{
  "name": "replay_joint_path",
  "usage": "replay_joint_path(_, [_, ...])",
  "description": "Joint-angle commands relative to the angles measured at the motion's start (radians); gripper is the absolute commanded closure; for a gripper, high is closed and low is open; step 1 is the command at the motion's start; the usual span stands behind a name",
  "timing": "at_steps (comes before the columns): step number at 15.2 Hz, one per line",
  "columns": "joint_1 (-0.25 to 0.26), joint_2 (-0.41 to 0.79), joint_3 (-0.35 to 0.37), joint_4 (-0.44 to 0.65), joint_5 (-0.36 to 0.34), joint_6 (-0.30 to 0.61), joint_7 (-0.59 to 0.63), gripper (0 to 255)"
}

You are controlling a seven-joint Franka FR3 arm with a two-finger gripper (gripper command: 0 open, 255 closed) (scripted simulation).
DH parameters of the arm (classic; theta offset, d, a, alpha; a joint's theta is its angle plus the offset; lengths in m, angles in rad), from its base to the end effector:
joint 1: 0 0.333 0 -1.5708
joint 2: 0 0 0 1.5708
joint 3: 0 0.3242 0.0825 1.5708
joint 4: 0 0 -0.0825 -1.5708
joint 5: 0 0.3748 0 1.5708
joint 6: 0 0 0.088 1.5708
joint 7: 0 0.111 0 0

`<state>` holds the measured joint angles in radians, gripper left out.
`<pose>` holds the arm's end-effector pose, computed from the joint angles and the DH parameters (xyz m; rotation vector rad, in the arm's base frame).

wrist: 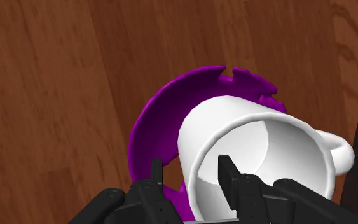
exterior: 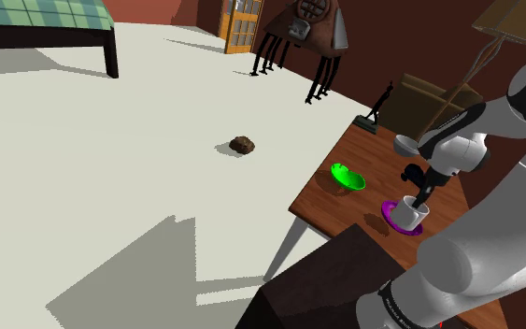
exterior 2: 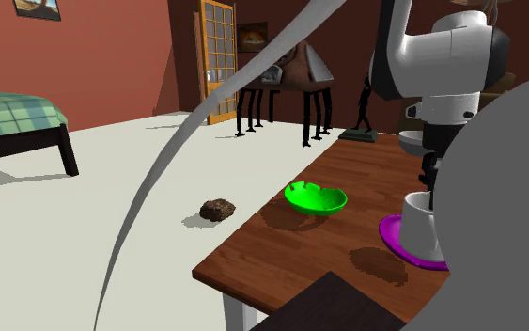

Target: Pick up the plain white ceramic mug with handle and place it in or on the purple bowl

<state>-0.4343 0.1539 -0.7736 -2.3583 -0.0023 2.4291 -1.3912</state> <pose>0.1757 -0.4674 0.2902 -3.1136 -0.2949 0.1808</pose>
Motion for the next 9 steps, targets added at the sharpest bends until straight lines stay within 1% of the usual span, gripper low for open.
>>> replay_joint_path(1, [0.0,0.0,0.0,0.0,0.0,0.0,0.0,0])
replay_joint_path(5, [0.0,0.0,0.0,0.0,0.0,0.0,0.0,0])
replay_joint_path(8, [0.029,-0.098,-0.022,0.031,-0.092,-0.104,0.067,0])
replay_joint_path(9, [0.033,-0.121,-0.023,0.041,-0.112,-0.133,0.082,0])
